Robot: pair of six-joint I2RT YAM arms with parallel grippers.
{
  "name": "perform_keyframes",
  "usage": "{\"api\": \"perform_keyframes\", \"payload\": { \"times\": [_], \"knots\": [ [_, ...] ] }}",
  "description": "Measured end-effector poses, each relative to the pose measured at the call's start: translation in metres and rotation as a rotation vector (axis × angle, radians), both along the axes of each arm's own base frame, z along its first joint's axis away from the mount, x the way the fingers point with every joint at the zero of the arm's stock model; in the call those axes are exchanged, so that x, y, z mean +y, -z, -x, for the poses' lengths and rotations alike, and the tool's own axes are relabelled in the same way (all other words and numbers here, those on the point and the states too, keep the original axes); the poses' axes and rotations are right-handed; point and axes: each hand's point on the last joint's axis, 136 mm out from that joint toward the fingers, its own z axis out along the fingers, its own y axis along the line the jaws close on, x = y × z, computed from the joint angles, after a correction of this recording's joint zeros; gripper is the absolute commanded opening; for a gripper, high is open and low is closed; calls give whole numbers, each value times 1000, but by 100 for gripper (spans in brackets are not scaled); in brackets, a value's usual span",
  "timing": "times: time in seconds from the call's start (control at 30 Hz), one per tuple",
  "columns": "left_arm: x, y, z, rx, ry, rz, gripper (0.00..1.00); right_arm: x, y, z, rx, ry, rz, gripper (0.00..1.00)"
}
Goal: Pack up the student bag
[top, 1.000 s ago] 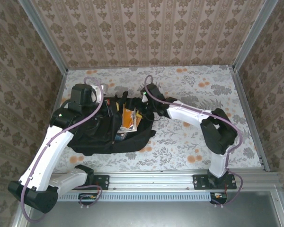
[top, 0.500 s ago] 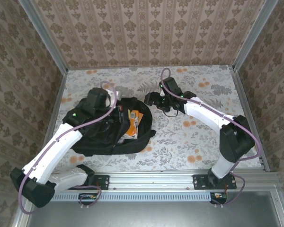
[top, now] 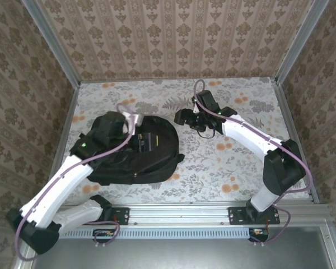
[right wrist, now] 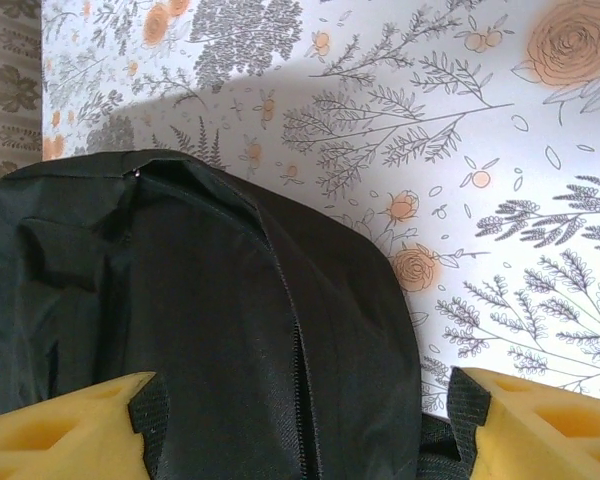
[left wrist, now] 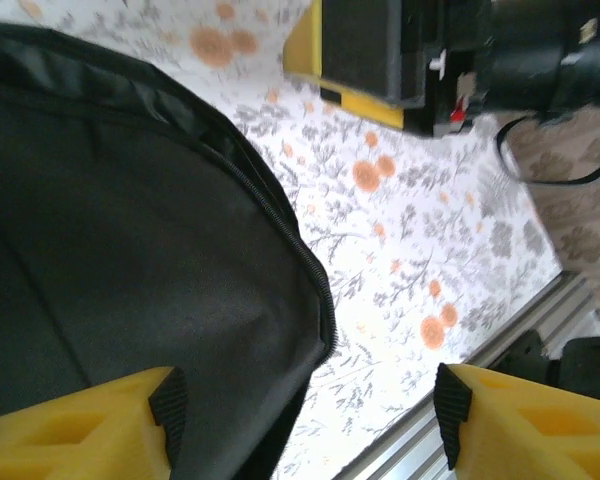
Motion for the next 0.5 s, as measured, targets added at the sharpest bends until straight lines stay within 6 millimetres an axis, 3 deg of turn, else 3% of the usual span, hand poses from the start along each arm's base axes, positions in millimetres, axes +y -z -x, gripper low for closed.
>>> {"api": "perform_keyframes", "payload": {
  "times": [0.1,0.37,0.5],
  "knots": [
    [30,-2,10,8,-125,21,75,4,2,2,8,-31,11,77],
    [111,50,52,262,-518,-92,81,29,16,-8,31,-136,92,78],
    [138,84,76,411,-659,-188,83,37,33,-9,66,-172,130,77]
  ]
}}
